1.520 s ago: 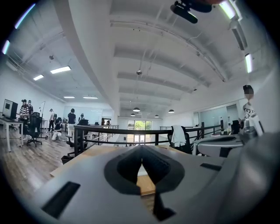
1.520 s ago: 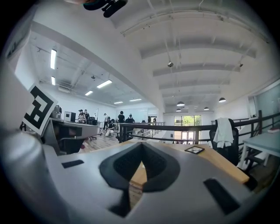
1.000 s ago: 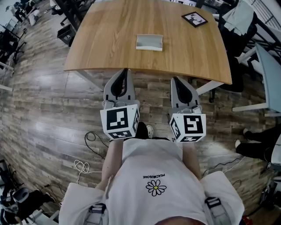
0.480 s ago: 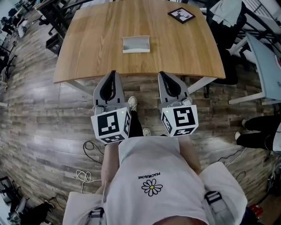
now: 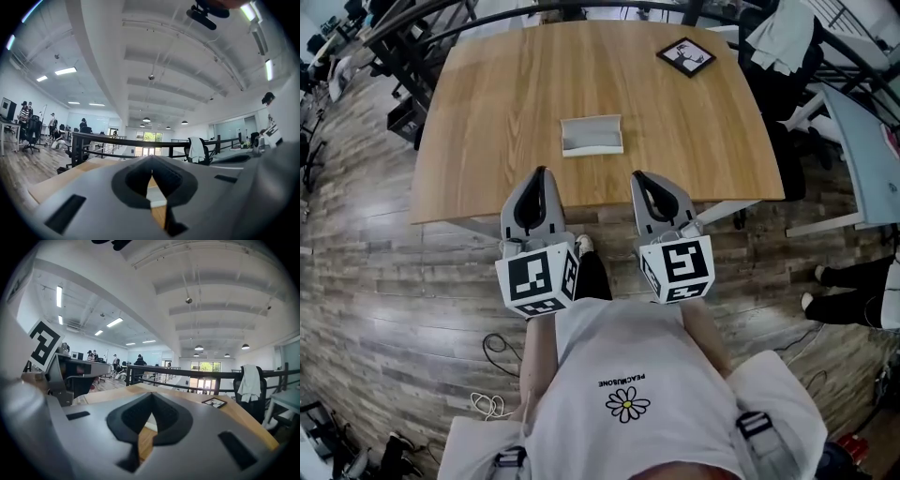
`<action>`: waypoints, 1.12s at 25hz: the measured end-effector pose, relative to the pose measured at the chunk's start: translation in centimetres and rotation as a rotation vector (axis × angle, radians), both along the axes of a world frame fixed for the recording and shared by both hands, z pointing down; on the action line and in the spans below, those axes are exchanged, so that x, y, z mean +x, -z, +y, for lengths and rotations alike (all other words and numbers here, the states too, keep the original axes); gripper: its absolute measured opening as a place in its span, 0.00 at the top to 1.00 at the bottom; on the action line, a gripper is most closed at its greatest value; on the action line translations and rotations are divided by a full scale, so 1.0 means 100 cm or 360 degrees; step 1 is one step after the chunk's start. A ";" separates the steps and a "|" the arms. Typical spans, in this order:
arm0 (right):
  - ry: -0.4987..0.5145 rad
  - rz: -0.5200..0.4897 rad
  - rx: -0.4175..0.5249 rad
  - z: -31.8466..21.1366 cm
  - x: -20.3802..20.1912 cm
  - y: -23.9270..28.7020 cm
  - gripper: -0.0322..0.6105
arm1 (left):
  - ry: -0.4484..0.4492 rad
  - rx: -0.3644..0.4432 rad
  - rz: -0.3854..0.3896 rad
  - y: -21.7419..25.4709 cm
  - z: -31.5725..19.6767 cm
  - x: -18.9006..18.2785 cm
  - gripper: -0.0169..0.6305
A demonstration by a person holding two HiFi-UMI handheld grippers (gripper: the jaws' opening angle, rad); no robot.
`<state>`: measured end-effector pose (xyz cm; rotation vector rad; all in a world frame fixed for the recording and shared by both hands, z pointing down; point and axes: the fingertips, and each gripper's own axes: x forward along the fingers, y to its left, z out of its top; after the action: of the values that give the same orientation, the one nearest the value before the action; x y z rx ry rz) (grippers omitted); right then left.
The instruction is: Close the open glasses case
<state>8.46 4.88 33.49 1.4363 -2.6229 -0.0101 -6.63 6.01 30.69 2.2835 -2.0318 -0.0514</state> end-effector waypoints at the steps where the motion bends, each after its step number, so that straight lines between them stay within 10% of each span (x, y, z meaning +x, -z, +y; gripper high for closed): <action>1: -0.0007 0.0000 -0.0001 -0.012 -0.004 0.000 0.94 | -0.0008 0.0006 0.0001 0.001 -0.013 -0.004 0.95; 16: -0.0211 0.0036 -0.0203 -0.188 -0.054 -0.011 0.94 | -0.0168 -0.0074 -0.0026 -0.004 -0.206 -0.069 0.95; 28: -0.0166 0.0135 -0.0251 -0.221 -0.049 -0.033 0.94 | -0.0197 -0.0085 -0.0046 -0.013 -0.246 -0.058 0.95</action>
<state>3.60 -17.23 36.78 1.4816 -2.4193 0.1407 -12.40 -18.64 31.99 2.3846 -1.8764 0.0433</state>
